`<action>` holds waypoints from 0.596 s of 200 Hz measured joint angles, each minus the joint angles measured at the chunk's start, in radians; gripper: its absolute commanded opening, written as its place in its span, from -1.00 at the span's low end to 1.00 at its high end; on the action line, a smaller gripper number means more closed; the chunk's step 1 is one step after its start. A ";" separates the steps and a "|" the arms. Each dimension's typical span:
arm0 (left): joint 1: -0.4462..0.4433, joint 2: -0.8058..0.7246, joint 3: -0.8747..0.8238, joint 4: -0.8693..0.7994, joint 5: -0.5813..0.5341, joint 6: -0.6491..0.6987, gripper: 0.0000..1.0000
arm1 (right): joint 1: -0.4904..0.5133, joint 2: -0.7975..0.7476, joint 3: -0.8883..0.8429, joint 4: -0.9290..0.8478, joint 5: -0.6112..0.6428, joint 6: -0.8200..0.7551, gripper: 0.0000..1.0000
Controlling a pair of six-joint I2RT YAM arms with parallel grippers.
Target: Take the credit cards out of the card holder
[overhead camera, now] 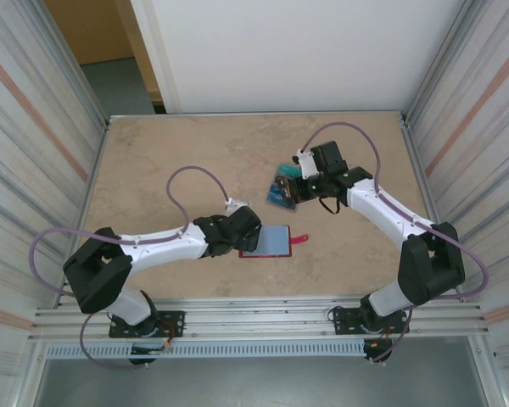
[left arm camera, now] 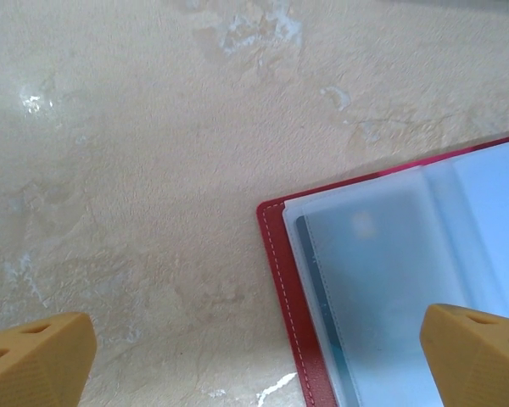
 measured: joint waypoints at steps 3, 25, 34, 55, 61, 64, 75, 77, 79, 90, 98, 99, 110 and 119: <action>0.000 -0.005 -0.002 0.002 0.000 0.000 0.97 | 0.000 0.004 0.007 -0.004 0.008 -0.008 -0.94; 0.000 -0.040 -0.017 0.005 0.000 -0.004 0.98 | 0.000 0.032 0.052 -0.022 0.053 -0.066 -0.94; 0.001 -0.051 -0.027 0.008 0.000 -0.008 0.97 | 0.000 0.042 0.065 -0.026 0.072 -0.095 -0.93; 0.006 -0.074 -0.052 0.008 0.000 -0.019 0.97 | -0.003 0.058 0.088 -0.033 0.112 -0.163 -0.92; 0.008 -0.079 -0.058 0.008 0.000 -0.023 0.97 | -0.004 0.064 0.095 -0.034 0.122 -0.184 -0.91; 0.010 -0.082 -0.060 0.008 0.000 -0.024 0.97 | -0.004 0.066 0.098 -0.035 0.126 -0.194 -0.91; 0.016 -0.092 -0.068 0.008 0.000 -0.029 0.97 | -0.005 0.076 0.108 -0.035 0.145 -0.234 -0.91; 0.016 -0.093 -0.070 0.009 0.000 -0.029 0.97 | -0.005 0.077 0.109 -0.036 0.147 -0.243 -0.91; 0.016 -0.094 -0.071 0.009 0.000 -0.030 0.98 | -0.005 0.080 0.110 -0.036 0.149 -0.250 -0.91; 0.023 -0.102 -0.080 0.011 0.000 -0.037 0.97 | -0.005 0.090 0.117 -0.036 0.162 -0.291 -0.91; 0.029 -0.107 -0.087 0.013 0.001 -0.042 0.97 | -0.005 0.097 0.119 -0.036 0.167 -0.319 -0.91; 0.029 -0.108 -0.088 0.013 0.001 -0.043 0.97 | -0.005 0.098 0.119 -0.036 0.169 -0.325 -0.91; 0.036 -0.114 -0.098 0.013 0.001 -0.048 0.98 | -0.005 0.109 0.121 -0.036 0.173 -0.357 -0.91; 0.042 -0.120 -0.105 0.013 0.002 -0.052 0.98 | -0.005 0.120 0.125 -0.038 0.174 -0.381 -0.91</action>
